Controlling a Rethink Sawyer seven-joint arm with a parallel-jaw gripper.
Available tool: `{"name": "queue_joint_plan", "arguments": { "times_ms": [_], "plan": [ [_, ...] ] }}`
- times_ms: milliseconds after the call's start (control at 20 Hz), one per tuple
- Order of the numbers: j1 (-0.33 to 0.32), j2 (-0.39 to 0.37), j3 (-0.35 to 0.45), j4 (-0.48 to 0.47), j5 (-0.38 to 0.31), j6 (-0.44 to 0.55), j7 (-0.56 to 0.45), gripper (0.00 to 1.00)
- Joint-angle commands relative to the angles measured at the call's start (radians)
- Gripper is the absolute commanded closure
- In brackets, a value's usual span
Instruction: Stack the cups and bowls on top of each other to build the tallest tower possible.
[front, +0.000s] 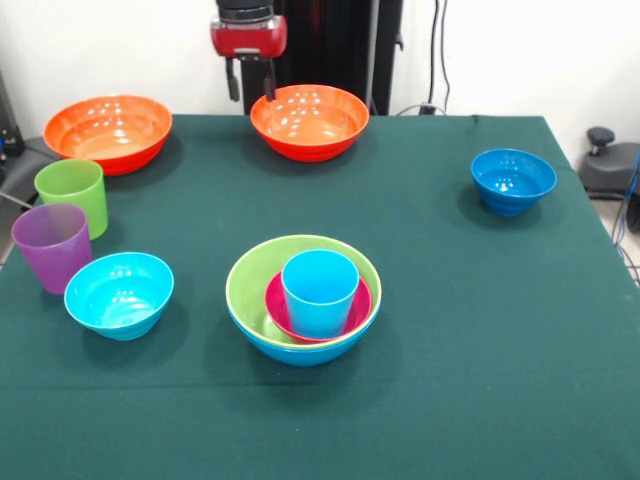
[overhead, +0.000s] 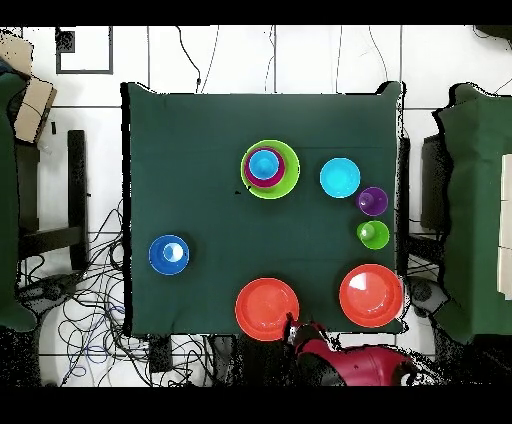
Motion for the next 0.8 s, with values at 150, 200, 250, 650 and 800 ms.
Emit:
{"name": "queue_joint_plan", "arguments": {
  "times_ms": [150, 200, 250, 650, 800],
  "plan": [
    [-0.013, -0.059, 0.182, -0.051, 0.053, 0.162, 0.025, 0.00],
    [-0.001, -0.054, 0.170, -0.055, 0.052, 0.152, 0.033, 0.00],
    [0.012, -0.047, 0.159, -0.061, 0.053, 0.144, 0.041, 0.00],
    [0.128, 0.023, 0.050, -0.110, 0.055, 0.046, 0.083, 0.00],
    [0.147, 0.020, 0.036, -0.104, 0.061, 0.039, 0.092, 0.00]
  ]
}}
